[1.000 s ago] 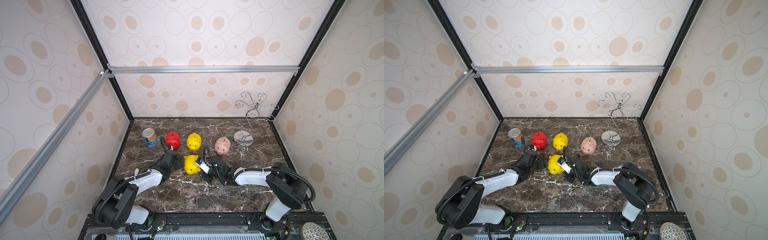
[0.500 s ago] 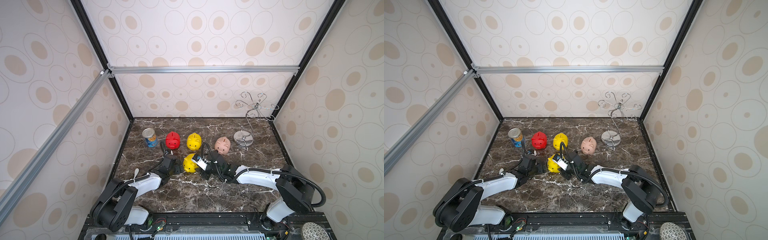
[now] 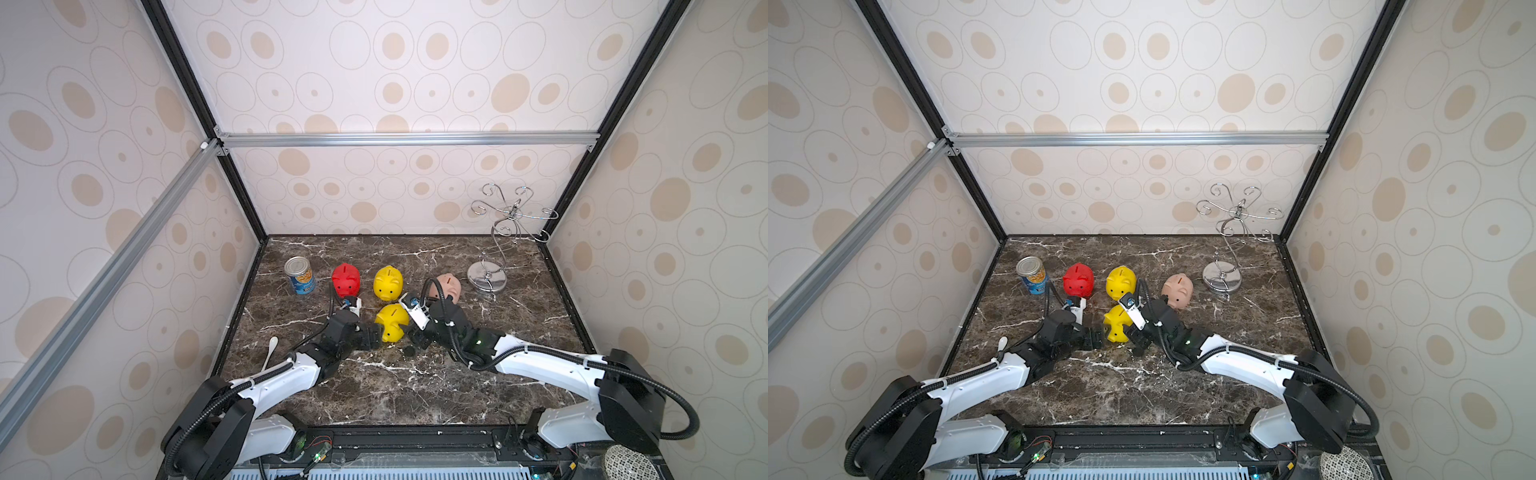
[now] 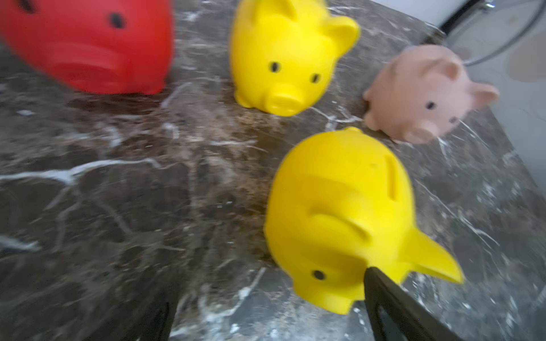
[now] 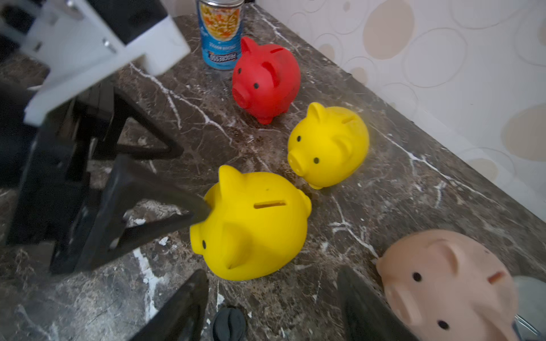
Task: Open piggy banks
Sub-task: Adjust the piggy bank at the center of the board, then move the piggy bank to the center of the board.
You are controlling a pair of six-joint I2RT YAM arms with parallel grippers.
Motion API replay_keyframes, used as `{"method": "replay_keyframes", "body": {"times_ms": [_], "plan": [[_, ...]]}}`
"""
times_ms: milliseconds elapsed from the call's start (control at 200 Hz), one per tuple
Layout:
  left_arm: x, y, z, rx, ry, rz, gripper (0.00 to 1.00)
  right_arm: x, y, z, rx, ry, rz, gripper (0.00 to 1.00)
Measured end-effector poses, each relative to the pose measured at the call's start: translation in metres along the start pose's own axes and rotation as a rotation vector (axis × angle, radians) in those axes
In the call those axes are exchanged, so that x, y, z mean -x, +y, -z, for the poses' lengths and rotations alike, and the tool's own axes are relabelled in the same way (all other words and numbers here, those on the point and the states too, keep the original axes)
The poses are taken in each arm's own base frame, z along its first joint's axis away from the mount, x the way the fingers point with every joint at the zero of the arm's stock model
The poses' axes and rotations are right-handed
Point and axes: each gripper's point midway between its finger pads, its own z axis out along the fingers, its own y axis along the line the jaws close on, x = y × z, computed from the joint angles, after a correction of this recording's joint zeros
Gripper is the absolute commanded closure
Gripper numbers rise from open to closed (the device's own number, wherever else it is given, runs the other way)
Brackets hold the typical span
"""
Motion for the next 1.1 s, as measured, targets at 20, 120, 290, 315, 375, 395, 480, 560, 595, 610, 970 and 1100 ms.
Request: {"method": "replay_keyframes", "body": {"times_ms": [20, 120, 290, 315, 375, 395, 480, 560, 595, 610, 970, 1100], "plan": [[0.001, -0.005, -0.001, -0.013, 0.001, -0.012, 0.03, 0.0, -0.005, 0.002, -0.018, 0.002, -0.005, 0.28], [0.002, -0.02, -0.01, -0.055, 0.008, -0.057, 0.03, -0.005, -0.025, 0.011, -0.085, 0.029, -0.025, 0.26], [-0.005, -0.035, -0.031, -0.084, 0.053, -0.107, 0.04, -0.021, -0.055, 0.027, -0.165, 0.069, -0.066, 0.25], [-0.006, -0.038, -0.034, -0.087, 0.059, -0.115, 0.04, -0.024, -0.058, 0.028, -0.174, 0.076, -0.071, 0.25], [-0.006, -0.048, -0.043, -0.094, 0.072, -0.139, 0.06, -0.028, -0.067, 0.033, -0.193, 0.086, -0.085, 0.25], [-0.005, -0.051, -0.045, -0.093, 0.071, -0.145, 0.06, -0.03, -0.07, 0.034, -0.2, 0.089, -0.092, 0.25], [-0.002, -0.063, -0.054, -0.102, 0.069, -0.17, 0.1, -0.035, -0.079, 0.039, -0.22, 0.098, -0.108, 0.25], [0.003, -0.071, -0.061, -0.105, 0.058, -0.177, 0.13, -0.039, -0.084, 0.041, -0.232, 0.107, -0.119, 0.25], [0.006, -0.074, -0.065, -0.108, 0.052, -0.178, 0.14, -0.041, -0.086, 0.041, -0.236, 0.114, -0.121, 0.25], [0.007, -0.075, -0.066, -0.107, 0.051, -0.18, 0.14, -0.041, -0.086, 0.042, -0.238, 0.115, -0.122, 0.25], [0.044, -0.092, -0.118, -0.047, -0.009, -0.198, 0.18, -0.058, -0.106, 0.045, -0.297, 0.169, -0.179, 0.25], [0.056, -0.092, -0.132, -0.007, -0.03, -0.192, 0.17, -0.061, -0.12, 0.044, -0.364, 0.192, -0.217, 0.23]]}}
